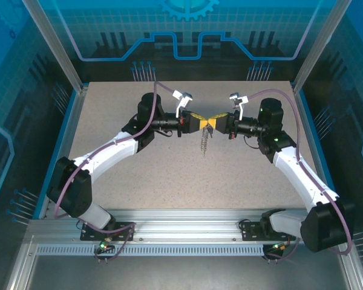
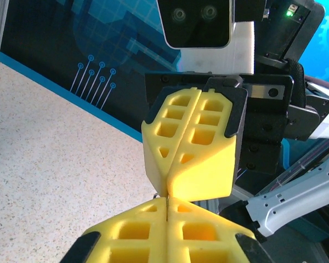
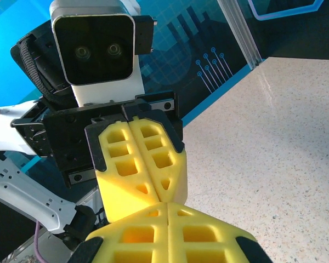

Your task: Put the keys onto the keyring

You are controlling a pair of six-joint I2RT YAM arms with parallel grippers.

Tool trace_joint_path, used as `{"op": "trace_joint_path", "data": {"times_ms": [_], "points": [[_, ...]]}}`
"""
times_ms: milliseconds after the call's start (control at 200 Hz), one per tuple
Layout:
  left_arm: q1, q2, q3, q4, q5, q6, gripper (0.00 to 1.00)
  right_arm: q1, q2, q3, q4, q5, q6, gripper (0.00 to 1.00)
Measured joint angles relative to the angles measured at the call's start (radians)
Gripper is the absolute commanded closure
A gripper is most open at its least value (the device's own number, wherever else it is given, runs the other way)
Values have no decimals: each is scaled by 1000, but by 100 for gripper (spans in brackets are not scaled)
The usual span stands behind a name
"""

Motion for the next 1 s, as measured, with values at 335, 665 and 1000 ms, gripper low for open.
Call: {"op": "trace_joint_path", "data": {"times_ms": [335, 665, 1000], "points": [[0, 3, -10, 87, -8, -34, 100, -98, -58, 4, -2, 31, 45, 56], [0, 3, -43, 271, -24, -143, 100, -112, -172, -147, 66, 86, 91, 49], [0, 3, -43, 360, -24, -209, 100, -44, -195, -197, 63, 152, 71, 45]]}}
